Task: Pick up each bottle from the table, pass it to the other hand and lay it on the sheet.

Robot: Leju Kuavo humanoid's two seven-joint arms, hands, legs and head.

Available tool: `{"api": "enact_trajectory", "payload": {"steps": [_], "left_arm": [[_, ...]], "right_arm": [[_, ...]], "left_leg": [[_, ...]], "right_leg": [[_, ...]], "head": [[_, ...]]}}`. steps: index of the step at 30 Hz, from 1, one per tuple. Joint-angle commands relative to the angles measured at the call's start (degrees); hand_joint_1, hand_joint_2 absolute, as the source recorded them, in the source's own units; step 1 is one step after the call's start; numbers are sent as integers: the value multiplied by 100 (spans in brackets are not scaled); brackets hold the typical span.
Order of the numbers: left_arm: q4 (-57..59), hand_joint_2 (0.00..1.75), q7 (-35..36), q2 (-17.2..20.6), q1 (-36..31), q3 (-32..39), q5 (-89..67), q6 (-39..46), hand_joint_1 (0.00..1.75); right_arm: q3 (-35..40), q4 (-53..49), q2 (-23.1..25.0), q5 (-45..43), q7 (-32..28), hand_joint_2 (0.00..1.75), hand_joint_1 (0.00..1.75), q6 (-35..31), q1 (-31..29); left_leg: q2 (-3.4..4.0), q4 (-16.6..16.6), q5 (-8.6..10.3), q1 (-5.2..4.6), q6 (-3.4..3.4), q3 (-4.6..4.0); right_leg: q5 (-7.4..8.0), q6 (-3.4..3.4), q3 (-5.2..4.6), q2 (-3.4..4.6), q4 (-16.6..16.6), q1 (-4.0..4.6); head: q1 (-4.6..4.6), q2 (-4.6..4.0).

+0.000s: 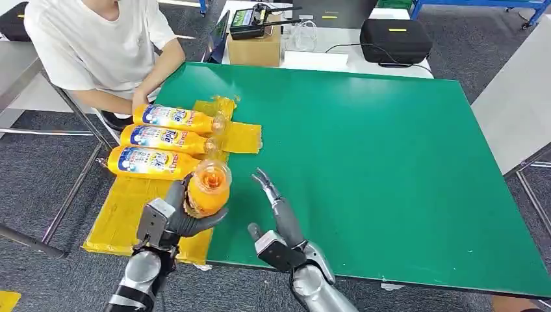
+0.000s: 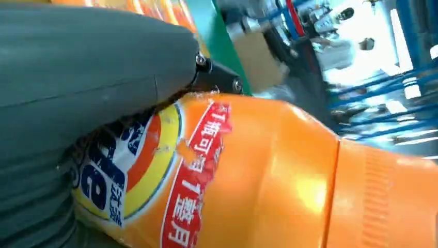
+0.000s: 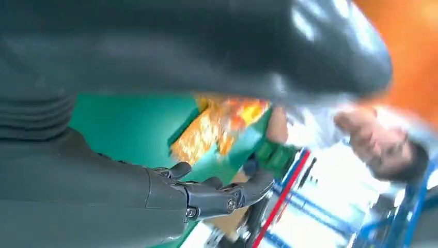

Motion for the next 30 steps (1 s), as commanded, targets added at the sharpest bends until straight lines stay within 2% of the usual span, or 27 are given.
{"api": "enact_trajectory", "payload": {"steps": [1, 5, 6, 7, 8, 9, 11, 12, 13, 14, 20, 23, 24, 30], "left_arm": [[-265, 175, 122, 912, 297, 1070, -966, -53, 166], [-266, 175, 122, 893, 289, 1055, -973, -57, 166], [-257, 175, 150, 924, 287, 1018, -1074, -36, 155], [-235, 175, 227, 968, 290, 1010, -1187, -11, 157], [-143, 175, 628, 1101, 314, 1077, -1367, -59, 155], [74, 175, 1004, 1408, 380, 1126, -1708, -159, 152], [377, 175, 1052, 1720, 496, 1365, -2070, -109, 159], [481, 175, 969, 1812, 528, 1470, -2266, -71, 171], [575, 175, 906, 1837, 559, 1658, -2412, -114, 171], [598, 175, 741, 1983, 590, 1523, -2679, -233, 175], [591, 175, 757, 1867, 522, 1481, -2706, -338, 175], [642, 175, 613, 1757, 389, 1038, -2722, -770, 175], [713, 175, 536, 1693, 307, 751, -2731, -857, 169], [910, 175, 341, 1315, 2, -89, -2217, -1049, 159]], "right_arm": [[-772, -328, -141, -92, -86, 0, 0, -63, 163], [-769, -327, -132, -89, -89, 0, 0, -66, 164], [-769, -320, -126, -82, -96, 0, 0, -72, 163], [-771, -317, -127, -78, -105, 0, 0, -77, 164], [-801, -308, -125, -83, -125, 0, 0, -95, 179], [-826, -304, -124, -100, -178, 0, 0, -99, 195], [-862, -280, -120, -139, -243, 0, 0, -62, 211], [-872, -264, -117, -145, -269, 0, 0, -58, 214], [-886, -202, -104, -159, -310, 0, 0, -40, 193], [-876, -130, -91, -170, -348, 0, 0, 5, 150], [-881, -22, -47, -187, -383, 0, 0, 1, 80], [-758, 20, -42, -227, -383, 0, 0, 99, -13], [-693, 86, -24, -247, -383, 0, 0, 113, -81], [-516, 259, -23, -396, -383, 0, 0, 71, -217]], "left_leg": [[11, -15, -5, 4, 15, 24], [-4, -7, 0, 0, 11, 8], [-8, -11, -1, 3, 17, 15], [-9, -7, 0, 1, 14, 8], [-9, -10, -1, 2, 17, 14], [-7, -16, 0, 3, 20, 23], [6, -24, 0, 3, 17, 31], [17, -19, -2, 1, 10, 27], [27, -34, -2, 2, 13, 46], [28, -29, -2, 2, 9, 41], [2, -12, 2, 7, 9, 23], [8, -16, 3, 5, 12, 27], [8, -23, 6, 7, 18, 35], [-32, -29, 15, -1, 18, 47]], "right_leg": [[-1, -27, 16, 14, -13, 9], [-2, -16, 8, -3, -7, 4], [-2, -23, 17, -5, -13, 8], [-2, -18, 10, -7, -9, 4], [-2, -23, 17, -7, -14, 7], [-1, -28, 25, -4, -20, 9], [2, -32, 25, 11, -22, 8], [1, -24, 17, 20, -13, 4], [2, -36, 29, 31, -23, 8], [2, -29, 24, 30, -18, 7], [-2, -15, 9, 1, 5, 10], [1, -18, 18, 8, 3, 7], [4, -27, 28, 7, -7, 11], [0, -26, 47, -28, -14, 3]], "head": [[0, 0], [2, 0], [0, 0], [2, 2], [2, 0], [2, 0], [4, 0], [2, 0], [4, 0], [2, 0], [4, 0], [2, 0], [2, 0], [0, 0]]}}
